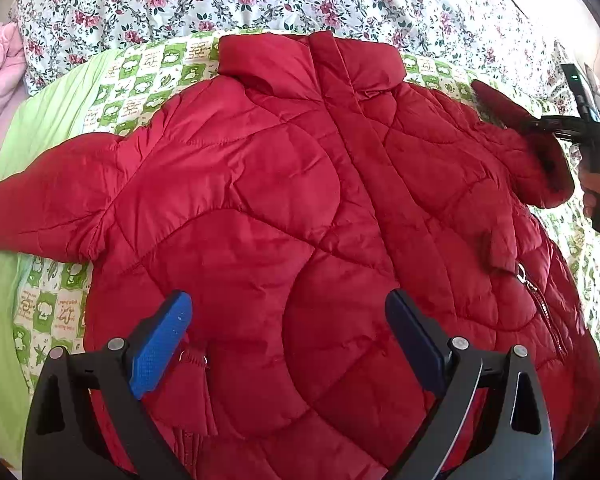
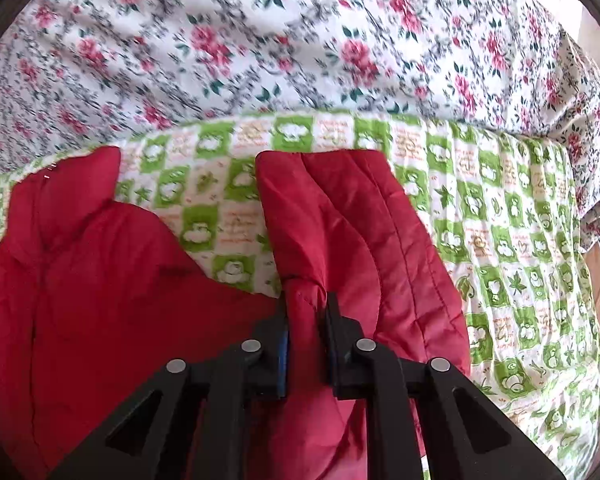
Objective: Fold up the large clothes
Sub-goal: 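Grasp the red jacket sleeve with the right gripper and fold it across the body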
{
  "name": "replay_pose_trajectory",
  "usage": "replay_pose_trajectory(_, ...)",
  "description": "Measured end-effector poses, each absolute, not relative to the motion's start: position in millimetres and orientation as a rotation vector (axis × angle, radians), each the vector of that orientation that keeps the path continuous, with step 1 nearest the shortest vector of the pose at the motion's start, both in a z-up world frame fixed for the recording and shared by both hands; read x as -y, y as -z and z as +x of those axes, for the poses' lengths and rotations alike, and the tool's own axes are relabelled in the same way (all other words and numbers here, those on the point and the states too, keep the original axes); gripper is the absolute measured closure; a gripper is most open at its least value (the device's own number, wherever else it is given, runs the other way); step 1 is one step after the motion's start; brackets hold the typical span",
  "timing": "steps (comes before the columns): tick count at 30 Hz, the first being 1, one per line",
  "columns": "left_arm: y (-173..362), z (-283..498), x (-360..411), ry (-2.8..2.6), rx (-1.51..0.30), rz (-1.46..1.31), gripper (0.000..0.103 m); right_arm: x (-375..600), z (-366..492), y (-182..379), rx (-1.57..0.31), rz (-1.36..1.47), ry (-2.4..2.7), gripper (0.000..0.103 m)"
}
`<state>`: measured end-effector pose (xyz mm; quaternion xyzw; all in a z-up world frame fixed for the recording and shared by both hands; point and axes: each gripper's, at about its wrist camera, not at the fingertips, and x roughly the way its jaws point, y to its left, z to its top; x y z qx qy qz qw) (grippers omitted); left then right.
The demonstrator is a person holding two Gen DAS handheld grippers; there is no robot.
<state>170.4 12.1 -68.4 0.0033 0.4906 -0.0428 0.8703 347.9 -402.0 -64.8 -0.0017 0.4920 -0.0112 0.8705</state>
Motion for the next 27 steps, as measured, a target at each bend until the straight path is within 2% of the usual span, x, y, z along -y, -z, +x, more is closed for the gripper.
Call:
replay_pose_trajectory(11,60.8,163.0,-24.4,0.129,-1.019,-0.056,0.005,305.0,282.7,23.9,-0.944,0.070,-0.419,0.092)
replay_pose_trajectory(19,60.9,167.6,-50.1,0.222,-1.032,-0.220,0.005,201.8,222.6,48.7,-1.000,-0.070,-0.745,0.091)
replay_pose_trajectory(24,67.3,193.9,-53.0,0.279,-1.047,-0.287,0.005,169.9,197.9,72.3,-1.061,-0.151,-0.825,0.083)
replay_pose_trajectory(26,71.6,211.7,-50.3,0.292,-1.062,-0.291,0.005,170.7,195.2,77.7,-1.085,-0.133,-0.838,0.059)
replay_pose_trajectory(27,73.7,220.2,-48.4,0.302,-1.067,-0.293,0.005,172.9,194.7,80.1,-1.094,-0.111,-0.850,0.053)
